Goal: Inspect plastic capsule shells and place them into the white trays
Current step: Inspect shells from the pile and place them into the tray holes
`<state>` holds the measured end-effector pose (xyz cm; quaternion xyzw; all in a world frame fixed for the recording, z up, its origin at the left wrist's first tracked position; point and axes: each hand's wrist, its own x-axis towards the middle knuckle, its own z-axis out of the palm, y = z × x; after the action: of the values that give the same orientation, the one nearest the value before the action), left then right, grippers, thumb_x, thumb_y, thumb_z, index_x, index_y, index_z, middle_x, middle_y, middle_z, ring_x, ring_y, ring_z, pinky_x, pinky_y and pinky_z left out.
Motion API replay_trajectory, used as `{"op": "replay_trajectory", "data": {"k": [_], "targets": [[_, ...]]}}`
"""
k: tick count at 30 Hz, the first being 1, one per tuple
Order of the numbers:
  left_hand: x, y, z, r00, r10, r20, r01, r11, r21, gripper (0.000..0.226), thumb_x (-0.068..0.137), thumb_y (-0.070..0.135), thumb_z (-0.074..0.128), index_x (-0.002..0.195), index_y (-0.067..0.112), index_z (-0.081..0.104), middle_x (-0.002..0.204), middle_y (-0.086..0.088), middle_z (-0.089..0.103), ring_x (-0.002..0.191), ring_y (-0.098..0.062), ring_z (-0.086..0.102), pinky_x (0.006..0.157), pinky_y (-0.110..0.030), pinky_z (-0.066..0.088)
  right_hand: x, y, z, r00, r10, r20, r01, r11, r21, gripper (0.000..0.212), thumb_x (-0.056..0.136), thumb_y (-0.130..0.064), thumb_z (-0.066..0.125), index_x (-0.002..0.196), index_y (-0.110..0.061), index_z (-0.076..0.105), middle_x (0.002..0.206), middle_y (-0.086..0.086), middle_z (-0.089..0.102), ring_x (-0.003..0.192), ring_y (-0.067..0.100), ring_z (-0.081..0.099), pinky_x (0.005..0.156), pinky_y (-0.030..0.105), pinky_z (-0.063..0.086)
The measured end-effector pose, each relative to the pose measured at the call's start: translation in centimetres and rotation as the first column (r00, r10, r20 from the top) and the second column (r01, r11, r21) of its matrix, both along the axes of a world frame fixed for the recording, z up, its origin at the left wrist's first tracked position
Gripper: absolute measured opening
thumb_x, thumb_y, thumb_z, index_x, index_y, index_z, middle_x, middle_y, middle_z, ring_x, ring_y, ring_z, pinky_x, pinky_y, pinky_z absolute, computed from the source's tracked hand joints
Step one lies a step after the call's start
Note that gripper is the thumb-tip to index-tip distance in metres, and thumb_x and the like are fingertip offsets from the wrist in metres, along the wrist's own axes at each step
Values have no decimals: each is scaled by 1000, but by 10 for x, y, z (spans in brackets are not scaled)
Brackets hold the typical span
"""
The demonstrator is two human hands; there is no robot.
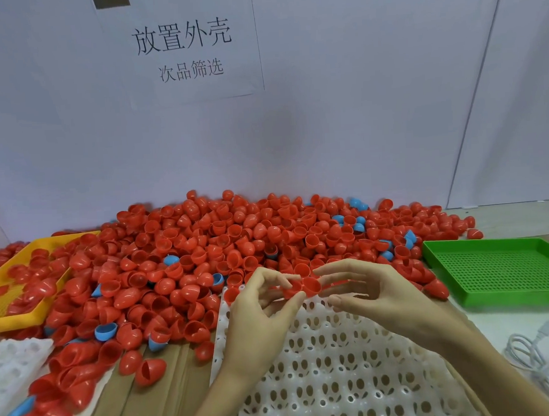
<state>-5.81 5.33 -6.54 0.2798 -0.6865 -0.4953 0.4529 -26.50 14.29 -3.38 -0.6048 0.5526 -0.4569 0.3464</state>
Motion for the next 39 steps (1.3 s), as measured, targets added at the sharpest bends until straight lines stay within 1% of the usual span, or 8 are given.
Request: {"op": "replay_trajectory", "data": {"k": [6,14,23,26,29,33,36,39], "targets": [[-3,3,1,994,-108,-24,109,993,50,28,98,32,68,115,16,53,91,-7,81,81,-25,79,77,-35,65,1,2,-1,999,10,37,-11,1000,21,17,97,-28,77,113,-24,77,102,7,78,91,22,74,80,30,59],[-2,7,2,981,-190,39,189,981,48,21,109,40,50,103,21,58,76,-13,76,61,-34,72,56,-36,59,2,1,-6,975,54,216,-63,997,37,20,101,-29,71,106,-10,76,89,6,71,79,17,66,74,26,56],[-2,9,2,962,-264,77,260,964,58,32,96,42,70,113,18,58,86,-13,76,63,-34,73,56,-33,58,1,0,-7,933,24,359,-40,998,39,27,102,-32,68,104,-7,76,84,7,66,75,16,62,70,23,53],[-1,9,5,956,-292,43,284,951,124,36,104,47,56,110,11,60,84,-16,76,56,-32,69,50,-32,54,5,1,-6,972,-59,227,69,997,-39,25,105,-33,61,101,-16,79,79,4,67,71,17,62,68,27,53],[0,6,7,968,-251,6,245,949,198,64,103,59,43,100,-3,58,72,-22,72,47,-30,63,41,-27,46,10,2,-6,981,-192,-23,181,953,-245,12,103,-31,62,101,-29,74,87,0,72,78,13,69,70,27,56],[3,6,6,976,-218,-15,215,947,238,74,99,66,42,83,-5,55,60,-28,66,36,-29,57,34,-24,39,16,5,-4,981,-61,-182,4,955,-295,25,104,-19,66,124,-33,67,125,-6,69,118,20,68,87,35,62],[3,6,8,976,-216,-10,212,946,244,67,101,65,43,74,7,65,59,-29,65,35,-29,57,34,-23,38,23,6,-4,965,8,-261,-82,958,-276,33,102,-13,69,125,-37,69,123,-11,71,113,17,70,84,33,62],[3,6,7,970,-240,22,228,944,240,75,99,66,44,84,-6,60,59,-29,65,36,-30,58,36,-25,39,25,6,-6,929,-24,-368,-98,946,-309,34,99,-12,73,121,-37,75,114,-14,73,104,15,71,79,28,60]]}}
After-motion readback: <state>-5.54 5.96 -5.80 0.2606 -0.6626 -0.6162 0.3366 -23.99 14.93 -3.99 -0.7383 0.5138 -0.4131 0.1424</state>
